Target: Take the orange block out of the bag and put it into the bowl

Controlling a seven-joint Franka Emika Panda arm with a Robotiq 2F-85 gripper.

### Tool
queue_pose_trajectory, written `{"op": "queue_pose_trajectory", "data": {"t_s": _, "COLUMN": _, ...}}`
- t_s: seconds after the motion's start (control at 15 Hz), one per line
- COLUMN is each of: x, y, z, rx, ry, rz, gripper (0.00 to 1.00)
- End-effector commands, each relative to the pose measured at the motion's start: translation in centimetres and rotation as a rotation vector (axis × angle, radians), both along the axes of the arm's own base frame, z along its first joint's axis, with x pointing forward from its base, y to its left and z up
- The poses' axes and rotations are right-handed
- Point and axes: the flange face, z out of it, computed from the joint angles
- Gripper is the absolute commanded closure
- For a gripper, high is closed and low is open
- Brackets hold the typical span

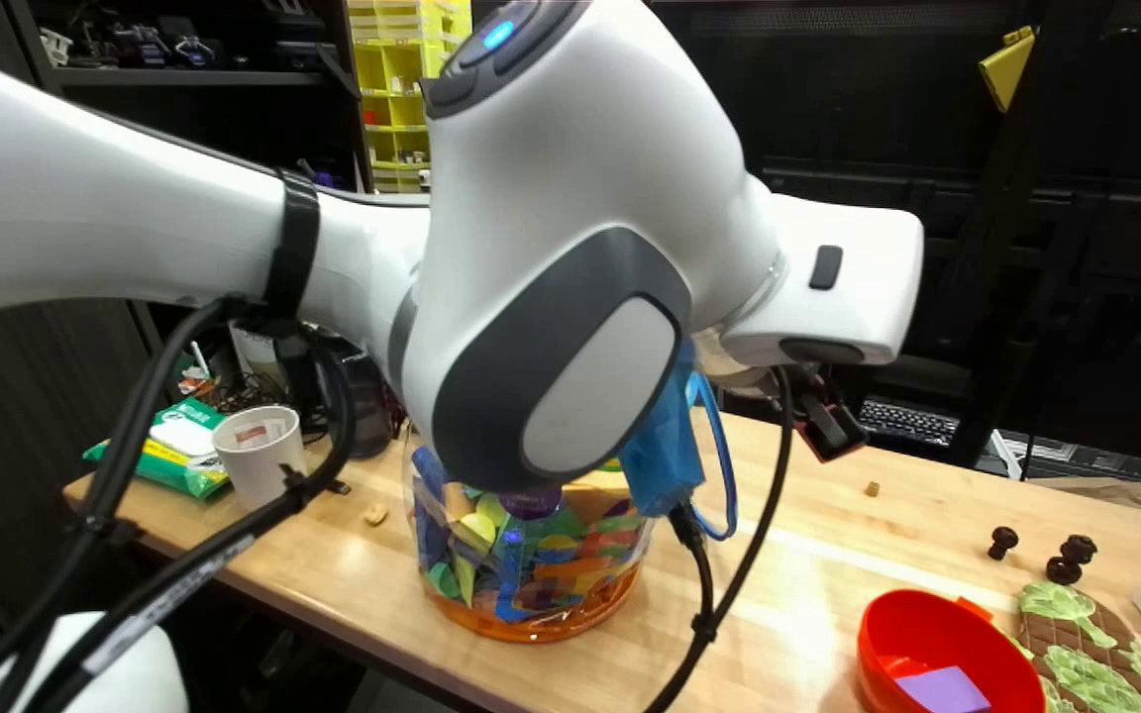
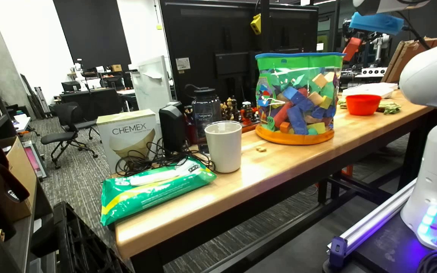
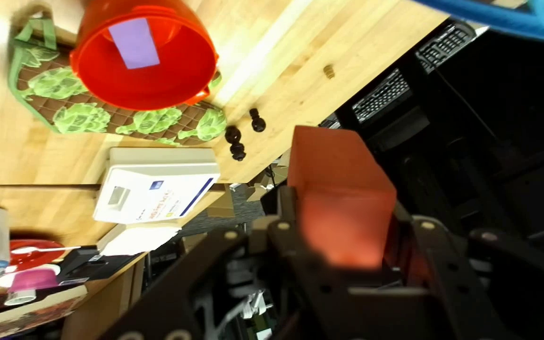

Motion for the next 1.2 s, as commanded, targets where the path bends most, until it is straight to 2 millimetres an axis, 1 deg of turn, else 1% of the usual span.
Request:
{"op": "queue_pose_trajectory", "data": {"t_s": 0.0, "x": 0.9, "y": -4.2, "z": -1.5, "rx": -0.011, "ry": 0.007, "rz": -0.036, "gripper": 0.84}}
{"op": "queue_pose_trajectory", "data": {"t_s": 0.33, "x": 3.8, "y": -8.1, "z": -5.1, "rx": 0.012, "ry": 0.063, "rz": -0.039, "gripper": 0.84}}
{"op": "queue_pose_trajectory", "data": {"t_s": 0.47, "x": 4.5, "y": -9.5, "z": -6.2, "rx": 0.034, "ry": 0.08, "rz": -0.064, "gripper": 0.84}}
{"op": "queue_pose_trajectory", "data": {"t_s": 0.6, "x": 4.9, "y": -11.0, "z": -7.2, "rx": 0.061, "ry": 0.096, "rz": -0.1, "gripper": 0.84}}
{"op": "queue_pose_trajectory", "data": {"t_s": 0.8, "x": 5.0, "y": -12.7, "z": -8.6, "rx": 0.098, "ry": 0.112, "rz": -0.149, "gripper": 0.84}}
{"op": "queue_pose_trajectory", "data": {"t_s": 1.13, "x": 5.3, "y": -14.1, "z": -11.5, "rx": 0.161, "ry": 0.149, "rz": -0.194, "gripper": 0.84}}
